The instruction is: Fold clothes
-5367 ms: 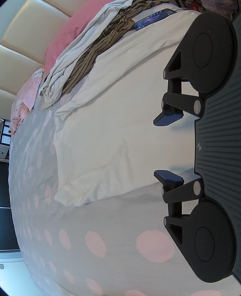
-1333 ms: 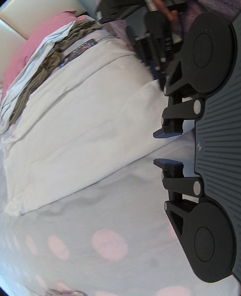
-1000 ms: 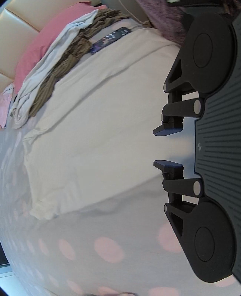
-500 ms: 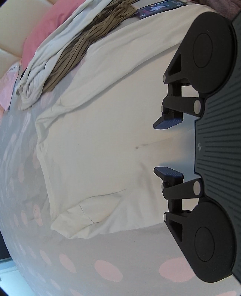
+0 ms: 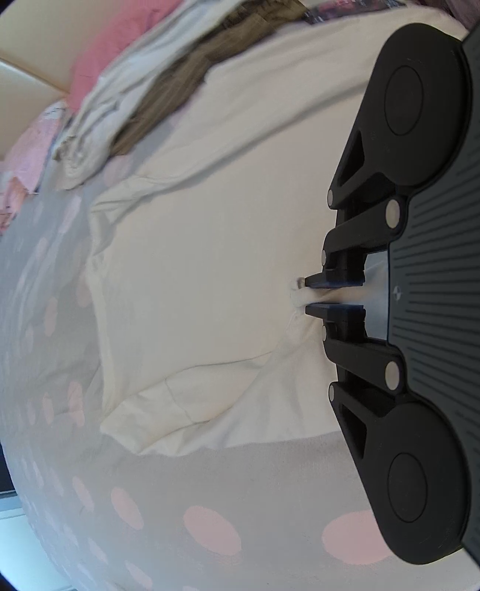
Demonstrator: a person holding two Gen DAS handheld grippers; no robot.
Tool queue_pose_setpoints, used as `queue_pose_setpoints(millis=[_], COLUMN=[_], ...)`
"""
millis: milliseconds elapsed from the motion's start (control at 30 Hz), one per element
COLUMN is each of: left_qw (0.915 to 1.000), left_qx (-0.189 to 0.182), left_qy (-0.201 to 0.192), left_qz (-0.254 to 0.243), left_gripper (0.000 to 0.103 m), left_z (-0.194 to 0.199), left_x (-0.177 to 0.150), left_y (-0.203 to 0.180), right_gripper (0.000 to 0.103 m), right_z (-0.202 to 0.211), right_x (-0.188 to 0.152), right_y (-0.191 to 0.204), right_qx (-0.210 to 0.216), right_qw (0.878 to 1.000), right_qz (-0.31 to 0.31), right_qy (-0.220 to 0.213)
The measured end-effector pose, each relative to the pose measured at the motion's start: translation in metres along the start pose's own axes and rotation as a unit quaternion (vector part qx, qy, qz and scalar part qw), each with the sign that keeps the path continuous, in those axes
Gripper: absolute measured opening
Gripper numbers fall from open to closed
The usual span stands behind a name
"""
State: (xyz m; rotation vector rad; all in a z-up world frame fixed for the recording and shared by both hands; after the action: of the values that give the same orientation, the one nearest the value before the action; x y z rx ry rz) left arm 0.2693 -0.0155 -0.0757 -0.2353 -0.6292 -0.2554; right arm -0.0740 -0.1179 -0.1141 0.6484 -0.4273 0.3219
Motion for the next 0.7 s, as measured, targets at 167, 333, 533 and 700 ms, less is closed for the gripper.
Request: queue_pose_setpoints(millis=[167, 333, 533, 700], left_qw=[0.9991, 0.9995, 0.9992, 0.9985], left_qx=[-0.006, 0.004, 0.01, -0.004], left_qy=[-0.028, -0.031, -0.013, -0.022], left_qz=[0.032, 0.006, -0.036, -0.049], left_gripper=[0.006, 0.005, 0.009, 0.026], left_z=[0.023, 0.014, -0.017, -0.017], left_x=[0.011, 0.01, -0.003, -0.005], left_y=[0.011, -0.001, -0.022, -0.029], right_gripper=[0.006, 0.006, 0.007, 0.012], right_z=[0.015, 0.02, 0.008, 0.007], right_x=[0.0, -0.004, -0.014, -0.02], right_y=[0.0, -0.014, -0.035, -0.045], right_qx=[-0.008, -0.027, -0.051, -0.06], right_qw=[1.0, 1.0, 0.998, 0.997], right_qz=[0.008, -0.006, -0.028, -0.046], right_qy=[-0.014, -0.013, 0.013, 0.024])
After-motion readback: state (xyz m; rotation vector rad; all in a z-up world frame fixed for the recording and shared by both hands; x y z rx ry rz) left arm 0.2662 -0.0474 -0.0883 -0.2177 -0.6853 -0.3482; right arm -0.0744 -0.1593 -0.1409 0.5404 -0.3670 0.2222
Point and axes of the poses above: each gripper's, at about its wrist camera, not at the fingertips, and z roughly against the way its jaws point, y to its left, x to its top, the point moved 6 cm from there along -z, roughly the way its jaws point, and after that the axes turned 11 degrees about -y, right-handed, at the moved point
